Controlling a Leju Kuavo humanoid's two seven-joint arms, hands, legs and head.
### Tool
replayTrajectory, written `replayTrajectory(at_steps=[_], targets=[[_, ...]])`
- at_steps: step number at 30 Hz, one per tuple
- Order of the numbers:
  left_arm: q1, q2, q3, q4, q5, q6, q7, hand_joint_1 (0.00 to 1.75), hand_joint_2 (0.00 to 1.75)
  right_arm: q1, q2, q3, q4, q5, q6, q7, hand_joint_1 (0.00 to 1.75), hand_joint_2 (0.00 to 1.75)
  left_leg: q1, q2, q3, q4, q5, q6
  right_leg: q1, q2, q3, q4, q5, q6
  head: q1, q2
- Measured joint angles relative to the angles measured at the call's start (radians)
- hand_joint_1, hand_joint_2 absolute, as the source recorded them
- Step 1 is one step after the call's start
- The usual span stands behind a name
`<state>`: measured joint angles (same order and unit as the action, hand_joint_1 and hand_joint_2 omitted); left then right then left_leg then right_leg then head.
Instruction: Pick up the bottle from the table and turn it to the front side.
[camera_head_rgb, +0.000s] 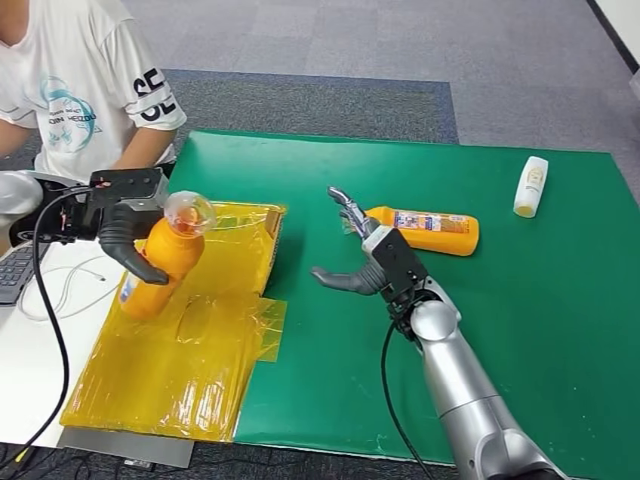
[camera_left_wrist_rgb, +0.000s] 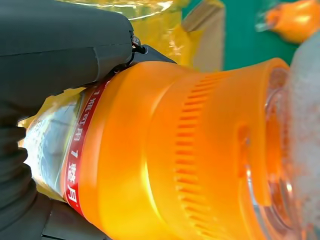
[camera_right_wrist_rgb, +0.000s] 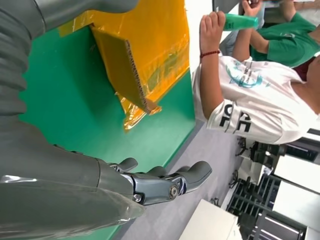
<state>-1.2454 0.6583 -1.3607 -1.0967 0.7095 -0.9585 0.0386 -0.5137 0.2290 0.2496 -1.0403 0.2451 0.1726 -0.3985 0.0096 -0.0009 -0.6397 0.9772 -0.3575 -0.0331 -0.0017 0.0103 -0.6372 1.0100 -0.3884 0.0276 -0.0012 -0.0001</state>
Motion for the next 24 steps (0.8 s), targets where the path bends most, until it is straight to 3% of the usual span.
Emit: replayTrajectory(at_steps=[12,24], targets=[[-0.045,-0.088,-0.126,0.074,-0.152,-0.006,-0.017,1.75,1.75,-0.011,0.019,0.019,0.025,0.008,0.0,0.003,0.0,1.75,0.0,0.0,0.0,0.0,0.0,0.0,0.0,0.0,0.0,0.0,0.0,0.0,0.0,0.0],[-0.03,-0.165,-0.158,0.133,-0.371,0.103,-0.157,1.75,1.75,-0.01,0.02,0.019,0.027,0.031,-0.003,0.004,0.0,1.75,0.0,0.0,-0.001,0.0,0.0,0.0,0.0,0.0,0.0,0.0,0.0,0.0,0.0,0.0]])
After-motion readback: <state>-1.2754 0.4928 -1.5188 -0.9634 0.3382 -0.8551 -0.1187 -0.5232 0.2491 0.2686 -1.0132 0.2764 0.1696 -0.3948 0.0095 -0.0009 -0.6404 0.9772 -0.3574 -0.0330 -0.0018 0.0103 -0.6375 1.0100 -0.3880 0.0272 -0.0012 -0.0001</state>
